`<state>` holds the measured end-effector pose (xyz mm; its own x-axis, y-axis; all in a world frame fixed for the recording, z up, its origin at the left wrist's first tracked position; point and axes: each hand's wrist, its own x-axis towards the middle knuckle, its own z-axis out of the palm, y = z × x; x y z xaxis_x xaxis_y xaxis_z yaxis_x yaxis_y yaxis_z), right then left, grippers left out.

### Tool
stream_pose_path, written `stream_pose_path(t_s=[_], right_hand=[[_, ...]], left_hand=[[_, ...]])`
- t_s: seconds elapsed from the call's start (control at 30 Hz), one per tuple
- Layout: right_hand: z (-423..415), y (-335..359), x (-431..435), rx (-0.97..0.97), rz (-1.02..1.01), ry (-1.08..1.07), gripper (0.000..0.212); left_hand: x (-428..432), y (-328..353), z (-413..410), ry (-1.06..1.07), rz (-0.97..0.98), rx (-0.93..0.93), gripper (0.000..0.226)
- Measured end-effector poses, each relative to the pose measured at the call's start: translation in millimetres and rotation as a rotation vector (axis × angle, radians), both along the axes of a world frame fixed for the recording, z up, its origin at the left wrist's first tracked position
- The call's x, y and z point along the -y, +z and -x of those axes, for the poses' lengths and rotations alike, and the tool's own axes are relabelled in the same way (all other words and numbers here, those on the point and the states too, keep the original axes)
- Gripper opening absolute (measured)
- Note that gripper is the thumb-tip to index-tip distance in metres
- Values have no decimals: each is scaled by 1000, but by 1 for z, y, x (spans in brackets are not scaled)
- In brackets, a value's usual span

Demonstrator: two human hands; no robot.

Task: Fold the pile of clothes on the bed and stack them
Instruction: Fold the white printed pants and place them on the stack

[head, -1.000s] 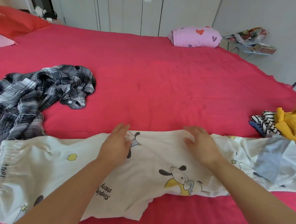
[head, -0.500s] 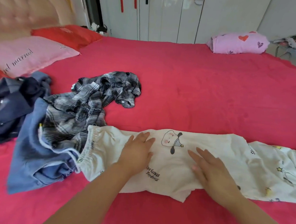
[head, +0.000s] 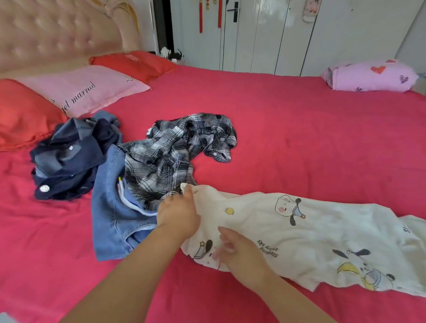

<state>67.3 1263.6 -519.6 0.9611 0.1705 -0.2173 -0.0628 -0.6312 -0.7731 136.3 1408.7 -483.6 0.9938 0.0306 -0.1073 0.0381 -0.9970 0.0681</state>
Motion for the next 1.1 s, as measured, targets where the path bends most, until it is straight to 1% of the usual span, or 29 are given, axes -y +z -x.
stream_pose_path(t_s=[0.03,0.07,0.1,0.17,0.2,0.23,0.27,0.3,0.37,0.43,0.47,0.53,0.6,0.67,0.7,0.73,0.77,0.8,0.87,0.93,1.0,1.03,1.1], right_hand=[[-4,0,-9,-43,-83,-10,62],[-8,-2,-16,-57,-99,3,72],[-12,-6,-24,-34,-77,19,84],[-18,-14,-41,36,-41,-5,102],[-21,-19,-50,66,-75,-47,109],[-22,-22,-58,85,-132,-102,111],[-24,-24,-66,103,-199,-167,107],[-26,-25,-70,135,-260,-235,96],[-30,-18,-71,183,-334,-362,62],[-37,-7,-60,173,-380,-461,25],[-40,-3,-53,132,-447,-488,18],[-45,6,-41,1,-696,-492,17],[-51,16,-30,-85,-923,-459,27],[-56,33,-19,-126,-1079,-432,28],[-58,43,-14,-135,-1121,-407,27],[-60,53,-11,-140,-1130,-375,26],[-61,61,-9,-139,-1119,-338,26],[-62,67,-9,-138,-1098,-297,27],[-63,74,-15,-138,-1015,-230,36],[-63,76,-25,-125,-926,-201,41],[-63,77,-36,-105,-906,-188,48],[-63,77,-41,-111,-920,-184,55],[-64,80,-49,-125,-953,-187,62]], left_hand=[[0,1,-2,-20,-10,18,73],[1,3,-4,-42,8,43,71],[3,4,-7,-52,75,60,69],[7,5,-10,-48,307,55,62],[9,6,-12,-46,424,45,57],[10,7,-13,-40,516,39,53],[11,6,-14,-33,589,33,50],[11,8,-14,-25,646,30,48],[11,10,-15,10,797,6,55],[9,14,-12,51,993,10,59],[8,16,-10,51,1060,55,56],[8,16,-2,26,1132,114,54],[10,7,10,-12,1213,103,58],[12,-11,24,-90,1285,67,69],[13,-20,30,-129,1285,43,82],[15,-29,37,-172,1244,27,96],[18,-35,44,-211,1190,26,105],[24,-38,48,-225,1144,39,107],[37,-40,54,-176,1153,85,101],[51,-38,53,-69,1204,132,85],[58,-31,50,63,1242,178,66],[58,-28,49,114,1258,221,61],[50,-26,48,158,1279,305,66]])
